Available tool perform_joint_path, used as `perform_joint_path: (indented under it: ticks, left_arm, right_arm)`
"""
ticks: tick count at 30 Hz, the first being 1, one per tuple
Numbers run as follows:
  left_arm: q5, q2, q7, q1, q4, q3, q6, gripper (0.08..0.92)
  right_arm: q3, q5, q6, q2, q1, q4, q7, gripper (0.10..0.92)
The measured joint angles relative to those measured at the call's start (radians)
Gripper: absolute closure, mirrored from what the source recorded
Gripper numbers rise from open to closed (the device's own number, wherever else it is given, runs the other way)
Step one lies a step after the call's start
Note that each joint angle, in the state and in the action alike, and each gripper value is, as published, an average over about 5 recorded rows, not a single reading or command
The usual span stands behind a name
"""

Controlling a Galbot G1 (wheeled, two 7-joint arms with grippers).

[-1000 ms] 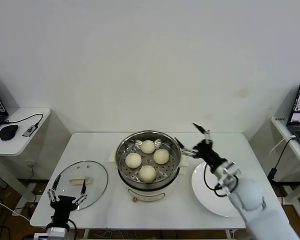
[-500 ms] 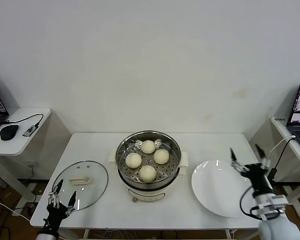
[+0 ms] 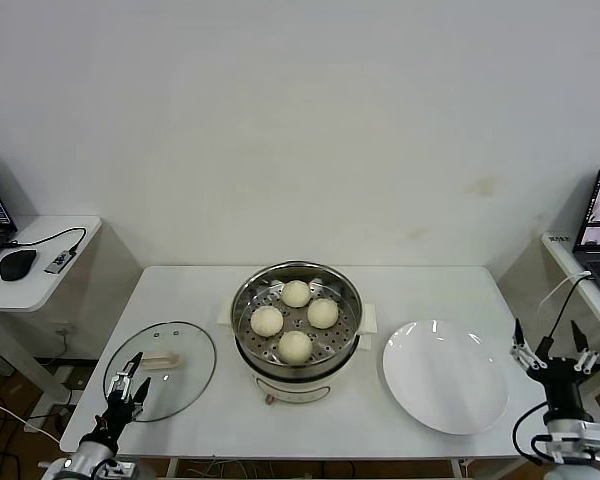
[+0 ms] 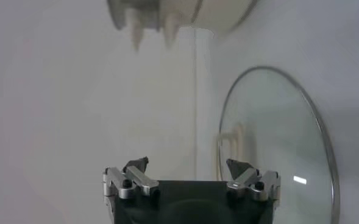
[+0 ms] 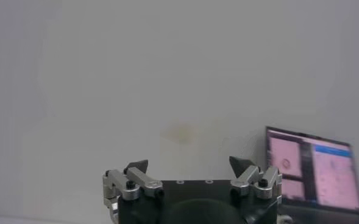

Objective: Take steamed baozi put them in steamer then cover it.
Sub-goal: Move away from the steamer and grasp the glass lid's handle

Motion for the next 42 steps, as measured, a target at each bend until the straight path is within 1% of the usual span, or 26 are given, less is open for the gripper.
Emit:
perform_joint_path:
  ticks: [16, 29, 32, 42]
  left_arm:
    - [0.057, 0.024, 0.029, -0.181, 0.145, 0.063, -0.035, 0.177]
    - [0.046, 0.029, 0.037, -0.283, 0.252, 0.101, -0.044, 0.182]
    - [0.038, 0.028, 0.038, -0.293, 0.267, 0.104, -0.047, 0.229]
    - [0.013, 0.024, 0.048, -0.327, 0.315, 0.114, -0.061, 0.52]
  right_arm:
    - [0.039, -0.006, 0.005, 0.021, -0.029, 0.009, 0.01, 0.203]
    - [0.048, -0.018, 0.009, 0.034, -0.046, 0.011, 0.008, 0.203]
    - [0.046, -0.021, 0.01, 0.036, -0.048, 0.011, 0.008, 0.203]
    - [0.039, -0.027, 0.012, 0.043, -0.051, 0.012, 0.007, 0.203]
